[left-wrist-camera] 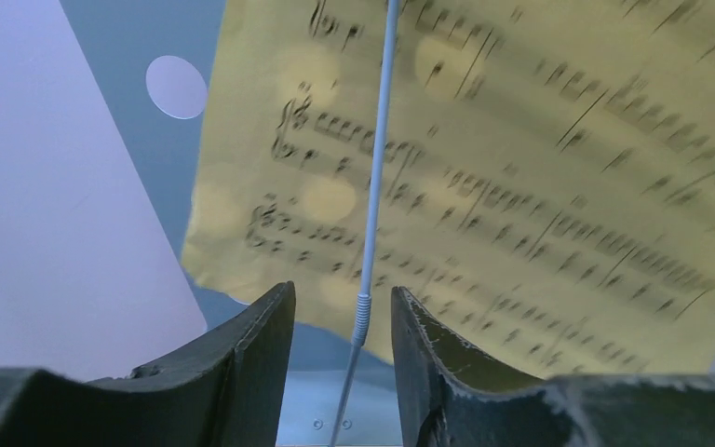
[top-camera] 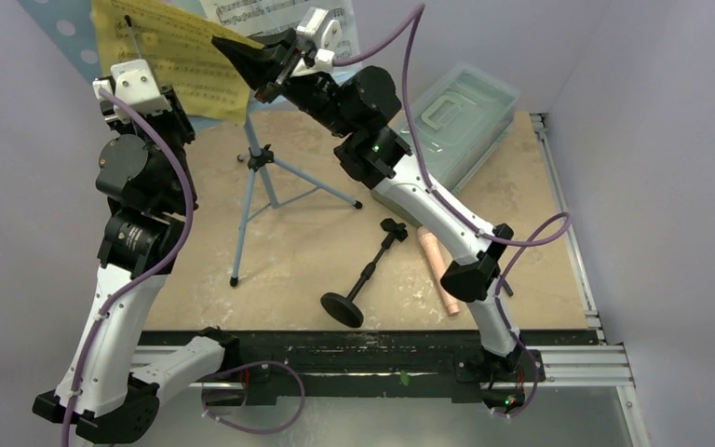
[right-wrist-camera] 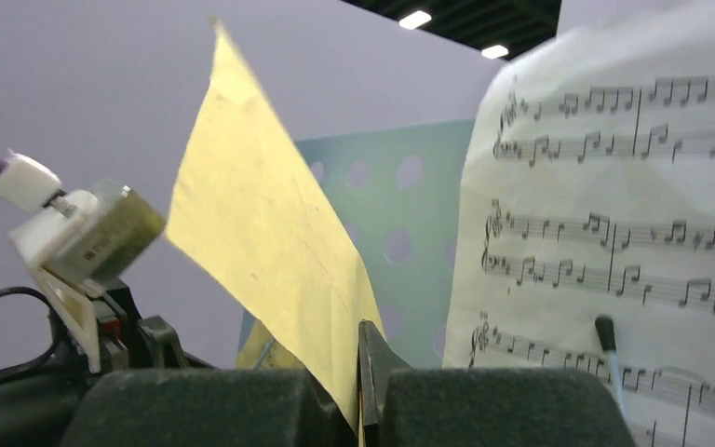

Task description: Set up the instrument practice props

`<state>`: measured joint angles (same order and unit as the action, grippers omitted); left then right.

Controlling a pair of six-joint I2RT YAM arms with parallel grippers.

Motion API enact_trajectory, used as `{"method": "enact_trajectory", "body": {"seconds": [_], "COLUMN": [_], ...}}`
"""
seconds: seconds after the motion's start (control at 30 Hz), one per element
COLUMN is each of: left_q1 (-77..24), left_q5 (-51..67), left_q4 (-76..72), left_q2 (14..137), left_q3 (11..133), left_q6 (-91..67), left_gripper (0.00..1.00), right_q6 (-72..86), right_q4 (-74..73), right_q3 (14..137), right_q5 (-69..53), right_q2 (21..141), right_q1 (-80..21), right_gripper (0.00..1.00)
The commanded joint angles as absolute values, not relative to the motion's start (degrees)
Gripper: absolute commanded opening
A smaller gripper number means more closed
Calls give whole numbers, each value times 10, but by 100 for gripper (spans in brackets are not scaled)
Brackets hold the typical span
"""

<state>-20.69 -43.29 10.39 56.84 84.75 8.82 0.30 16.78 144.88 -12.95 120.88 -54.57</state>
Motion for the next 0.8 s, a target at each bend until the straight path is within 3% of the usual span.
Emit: {"method": "enact_trajectory", "body": {"seconds": [0.0,0.17,0.43,0.67,0.77], "left_q1": [-207,-207,-207,-207,-207], "left_q5": [-415,-386,-213,-209,-213], "left_q4": [120,138,196,194,183], "left_q2": [570,569,577,577,582], "left_q3": [862,867,916,905,900], "left_q6": [69,48,-59,-76,-75], "left_gripper": [43,48,56,57,57], "right_q6": [-83,-92,-89,-77,-77], "right_q4": [163,166,197,229,237], "right_q3": [1517,1534,1541,1538,1537], "right_q5": [-192,-227,-231,-212,-192], "right_q2": [1214,1226,1244,1254,1252], "right_q1": [-539,-534,-533,-529,-529], "right_gripper": [0,0,0,1,7]}}
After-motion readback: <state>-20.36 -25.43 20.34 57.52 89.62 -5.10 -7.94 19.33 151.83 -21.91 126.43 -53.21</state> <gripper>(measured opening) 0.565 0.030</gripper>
